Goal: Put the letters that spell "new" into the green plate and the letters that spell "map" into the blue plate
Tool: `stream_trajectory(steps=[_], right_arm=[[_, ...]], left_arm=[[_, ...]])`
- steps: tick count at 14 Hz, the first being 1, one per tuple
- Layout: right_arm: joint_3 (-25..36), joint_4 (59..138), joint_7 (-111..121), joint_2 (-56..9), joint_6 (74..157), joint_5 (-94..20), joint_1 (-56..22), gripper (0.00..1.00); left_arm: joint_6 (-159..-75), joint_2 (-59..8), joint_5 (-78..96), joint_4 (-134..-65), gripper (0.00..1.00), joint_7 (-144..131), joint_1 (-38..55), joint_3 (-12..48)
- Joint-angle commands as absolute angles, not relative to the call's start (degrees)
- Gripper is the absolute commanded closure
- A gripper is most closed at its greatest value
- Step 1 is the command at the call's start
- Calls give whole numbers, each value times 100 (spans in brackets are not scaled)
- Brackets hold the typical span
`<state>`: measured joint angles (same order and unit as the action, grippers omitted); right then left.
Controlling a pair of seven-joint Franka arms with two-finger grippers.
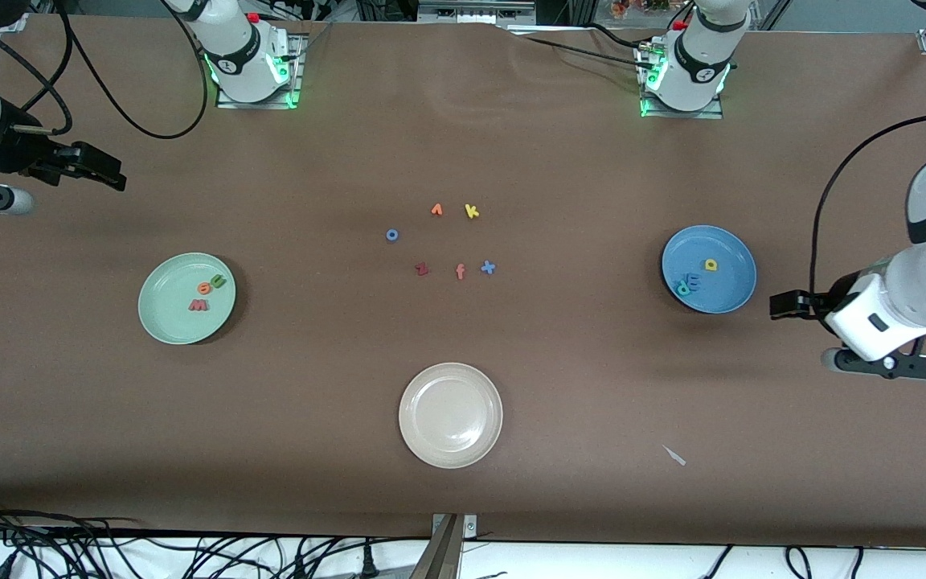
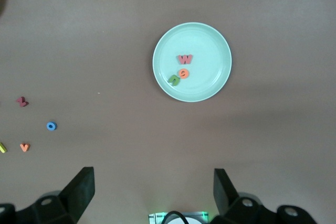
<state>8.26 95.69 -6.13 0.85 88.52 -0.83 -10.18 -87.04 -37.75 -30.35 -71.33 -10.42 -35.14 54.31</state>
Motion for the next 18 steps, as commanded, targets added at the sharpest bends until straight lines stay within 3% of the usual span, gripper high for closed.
stream_trajectory(steps=[1,3,5,12,14,18], right_arm=[[817,9326,-606,18,8912,-79,-1028,0],[835,9316,-572,9,8912,-70,-1020,0],[844,9316,-571,9,8930,-70,-976,0],[844,9316,-563,9,8921,-105,-958,0],[844,9316,-562,9,8921,-105,-958,0],[844,9316,-562,9,8921,-114,-958,0]], left_arm=[[-8359,-3771,-2892,-6777,0,-669,-3340,5160],[-8271,-3727,-2665,-6374,0,-161,-2912,4539],[-8139,-3595,-1771,-6074,0,-18,-2472,3547],[-8305,-2849,358,-6152,1,615,-424,144],[-8594,-2568,658,-6510,2,642,-343,-44],[-9840,-1497,615,-8301,2,642,-194,-62]])
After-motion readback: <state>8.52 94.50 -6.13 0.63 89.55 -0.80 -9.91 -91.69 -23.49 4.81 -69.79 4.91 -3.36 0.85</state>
